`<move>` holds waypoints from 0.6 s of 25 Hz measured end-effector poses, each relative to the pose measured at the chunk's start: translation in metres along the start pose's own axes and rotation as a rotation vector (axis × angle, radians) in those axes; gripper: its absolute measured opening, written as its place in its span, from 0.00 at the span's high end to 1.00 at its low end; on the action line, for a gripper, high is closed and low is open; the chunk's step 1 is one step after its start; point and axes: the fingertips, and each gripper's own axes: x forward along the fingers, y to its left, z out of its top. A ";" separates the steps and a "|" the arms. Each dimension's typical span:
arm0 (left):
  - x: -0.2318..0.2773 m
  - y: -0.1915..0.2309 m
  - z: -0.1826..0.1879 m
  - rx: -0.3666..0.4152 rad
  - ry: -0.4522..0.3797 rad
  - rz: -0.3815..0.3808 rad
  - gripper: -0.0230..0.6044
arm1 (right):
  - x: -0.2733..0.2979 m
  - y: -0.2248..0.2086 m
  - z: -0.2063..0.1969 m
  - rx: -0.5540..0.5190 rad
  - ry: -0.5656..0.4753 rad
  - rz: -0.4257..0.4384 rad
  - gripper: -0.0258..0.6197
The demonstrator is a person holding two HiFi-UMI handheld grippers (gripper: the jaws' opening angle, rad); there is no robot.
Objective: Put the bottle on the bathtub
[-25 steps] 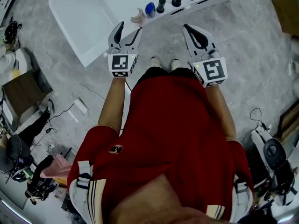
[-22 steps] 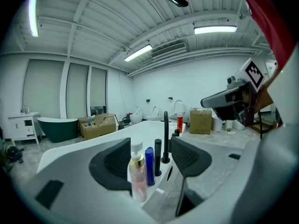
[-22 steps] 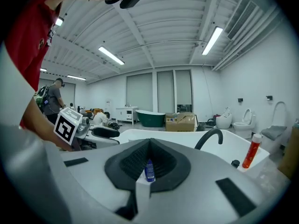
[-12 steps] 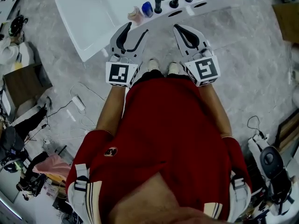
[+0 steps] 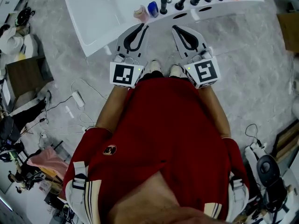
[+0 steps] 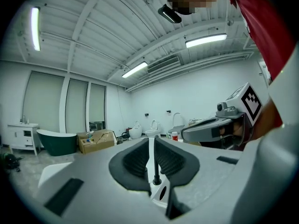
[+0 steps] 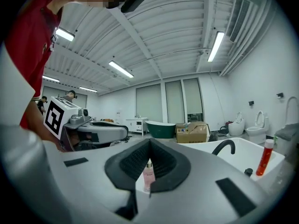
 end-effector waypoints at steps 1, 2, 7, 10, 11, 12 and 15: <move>-0.002 0.000 0.000 -0.004 0.004 0.003 0.90 | 0.000 0.002 0.001 -0.003 -0.002 0.005 0.96; -0.003 0.000 -0.002 -0.009 0.013 0.004 0.92 | 0.000 0.004 0.002 -0.006 -0.005 0.010 0.96; -0.009 -0.002 0.000 -0.023 0.030 -0.006 0.95 | -0.001 0.012 0.008 -0.014 -0.014 0.031 0.96; -0.010 -0.005 0.002 -0.026 0.030 -0.010 0.95 | -0.002 0.012 0.009 -0.012 -0.013 0.030 0.96; -0.010 -0.005 0.001 -0.027 0.030 -0.012 0.95 | -0.002 0.013 0.008 -0.012 -0.010 0.028 0.96; -0.011 -0.006 0.000 -0.028 0.027 -0.016 0.95 | -0.001 0.013 0.007 -0.013 -0.008 0.028 0.96; -0.013 -0.005 -0.002 -0.028 0.023 -0.023 0.95 | 0.000 0.015 0.007 -0.012 -0.008 0.027 0.96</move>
